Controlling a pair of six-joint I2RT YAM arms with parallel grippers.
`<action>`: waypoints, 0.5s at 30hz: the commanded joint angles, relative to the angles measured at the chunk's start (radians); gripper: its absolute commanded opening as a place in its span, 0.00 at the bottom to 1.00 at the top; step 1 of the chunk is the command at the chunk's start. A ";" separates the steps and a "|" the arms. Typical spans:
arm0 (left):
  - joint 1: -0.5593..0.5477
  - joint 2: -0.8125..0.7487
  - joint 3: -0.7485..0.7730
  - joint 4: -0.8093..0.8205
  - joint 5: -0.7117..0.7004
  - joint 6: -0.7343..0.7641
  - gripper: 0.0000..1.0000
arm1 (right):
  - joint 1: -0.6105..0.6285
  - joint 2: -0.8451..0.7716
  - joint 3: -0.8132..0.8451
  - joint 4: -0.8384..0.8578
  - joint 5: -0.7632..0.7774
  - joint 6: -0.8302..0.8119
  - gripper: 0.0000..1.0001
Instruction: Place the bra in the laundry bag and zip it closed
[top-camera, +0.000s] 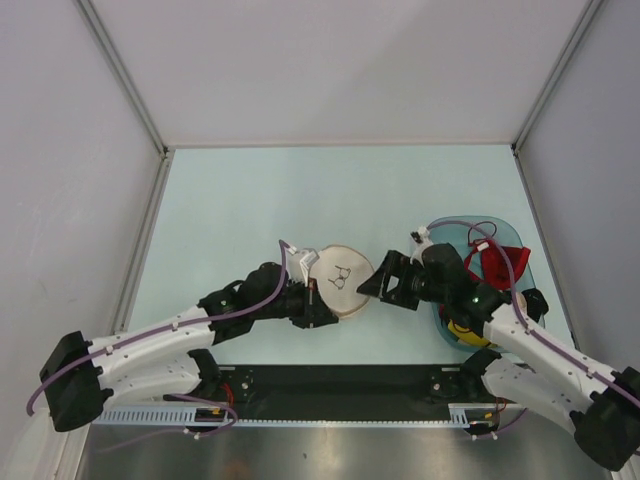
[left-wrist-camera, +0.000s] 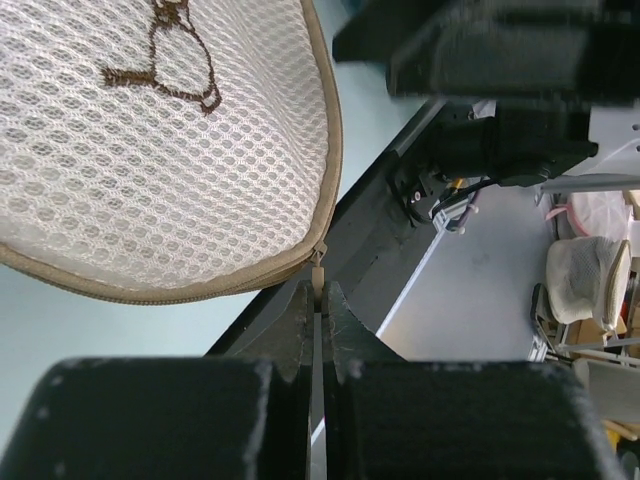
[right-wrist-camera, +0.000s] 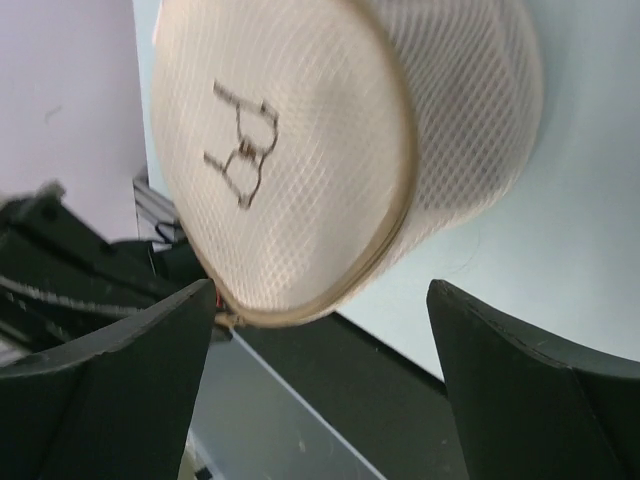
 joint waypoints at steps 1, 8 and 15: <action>-0.016 0.020 0.041 0.073 0.020 -0.019 0.00 | 0.108 -0.055 -0.096 0.104 0.069 0.197 0.91; -0.034 0.031 0.040 0.090 0.028 -0.025 0.00 | 0.200 0.032 -0.176 0.378 0.123 0.344 0.80; -0.033 0.029 0.017 0.063 0.026 -0.014 0.00 | 0.188 0.120 -0.180 0.452 0.166 0.331 0.22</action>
